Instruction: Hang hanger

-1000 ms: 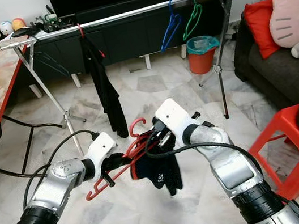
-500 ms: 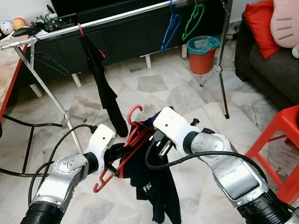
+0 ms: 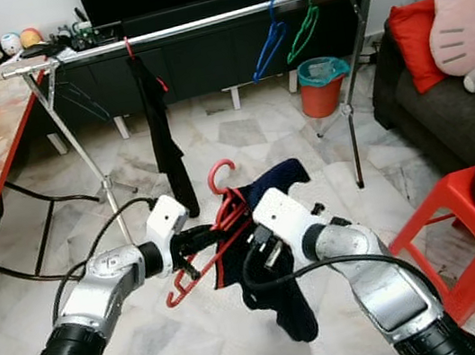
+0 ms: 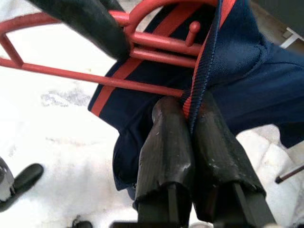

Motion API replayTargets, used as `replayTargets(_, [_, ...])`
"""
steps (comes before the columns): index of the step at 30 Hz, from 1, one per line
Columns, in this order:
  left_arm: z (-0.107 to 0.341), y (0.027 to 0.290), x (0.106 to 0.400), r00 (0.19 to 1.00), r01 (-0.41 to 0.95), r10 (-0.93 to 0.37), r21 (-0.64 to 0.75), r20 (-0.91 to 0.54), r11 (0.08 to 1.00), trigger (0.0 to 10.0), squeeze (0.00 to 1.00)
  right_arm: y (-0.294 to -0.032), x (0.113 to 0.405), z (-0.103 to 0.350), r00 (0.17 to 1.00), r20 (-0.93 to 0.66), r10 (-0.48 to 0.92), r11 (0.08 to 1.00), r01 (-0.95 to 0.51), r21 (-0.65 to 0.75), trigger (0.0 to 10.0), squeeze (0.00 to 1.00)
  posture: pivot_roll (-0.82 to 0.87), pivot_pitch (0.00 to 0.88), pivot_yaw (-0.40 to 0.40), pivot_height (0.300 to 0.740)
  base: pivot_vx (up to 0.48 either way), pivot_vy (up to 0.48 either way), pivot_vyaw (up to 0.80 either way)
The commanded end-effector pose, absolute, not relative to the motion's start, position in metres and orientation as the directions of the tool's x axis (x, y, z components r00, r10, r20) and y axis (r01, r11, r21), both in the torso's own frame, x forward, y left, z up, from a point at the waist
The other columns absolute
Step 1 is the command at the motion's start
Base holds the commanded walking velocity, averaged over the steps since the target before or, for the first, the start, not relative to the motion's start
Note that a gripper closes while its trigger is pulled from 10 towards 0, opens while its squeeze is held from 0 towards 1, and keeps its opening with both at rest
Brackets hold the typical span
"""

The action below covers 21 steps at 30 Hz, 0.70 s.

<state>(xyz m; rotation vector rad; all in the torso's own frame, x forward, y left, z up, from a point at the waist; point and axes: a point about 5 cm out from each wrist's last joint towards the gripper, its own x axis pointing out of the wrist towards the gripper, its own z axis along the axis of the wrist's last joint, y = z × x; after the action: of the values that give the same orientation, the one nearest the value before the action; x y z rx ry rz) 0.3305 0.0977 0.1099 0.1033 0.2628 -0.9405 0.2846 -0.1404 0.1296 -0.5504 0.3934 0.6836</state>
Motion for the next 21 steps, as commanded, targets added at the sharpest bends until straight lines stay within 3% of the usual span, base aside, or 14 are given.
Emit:
replayTargets(1, [0.1201,0.1014,0.3333,0.582,0.798,-0.783,-0.029,-0.22,0.601,10.0,0.0,-0.1357,0.2788,0.1294,0.69,-0.513,0.512,0.61,-0.712,-0.348,10.0,0.0,-0.17,0.0,0.017,0.74,0.0,0.0,0.0])
replayTargets(5, [0.12,0.1009,0.3319,0.575,0.803,-0.789,-0.035,-0.217,0.595,10.0,0.0,-0.1374,0.2787,0.129,0.694,-0.513,0.505,0.614,-0.707,-0.351,10.0,0.0,-0.16,0.0,0.016,0.74,0.0,0.0,0.0])
replayTargets(6, [0.1201,0.1009,0.3317,0.575,0.803,-0.79,-0.037,-0.214,0.595,10.0,0.0,-0.1383,0.2787,0.1296,0.695,-0.513,0.504,0.615,-0.706,-0.351,10.0,0.39,-0.17,0.0,0.016,0.74,0.0,0.0,0.0])
replayTargets(7, [0.1201,0.1009,0.3317,0.575,0.803,-0.79,-0.037,-0.214,0.595,10.0,0.0,-0.1383,0.2787,0.1296,0.695,-0.513,0.504,0.615,-0.706,-0.351,10.0,0.39,-0.17,0.0,0.016,0.74,0.0,0.0,0.0])
replayTargets(9, [0.1202,0.101,0.3319,0.577,0.801,-0.789,-0.039,-0.211,0.597,10.0,0.0,-0.1393,0.2784,0.1298,0.694,-0.515,0.502,0.615,-0.706,-0.351,10.0,0.98,-0.16,0.0,0.015,0.74,0.0,0.0,0.0])
replayTargets(21, [0.1201,0.1022,0.3331,0.595,0.789,-0.778,-0.039,-0.2,0.613,10.0,0.0,-0.1453,0.2711,0.1289,0.676,-0.546,0.495,0.586,-0.723,-0.365,10.0,1.0,-0.17,0.0,0.013,0.74,0.0,0.0,0.0])
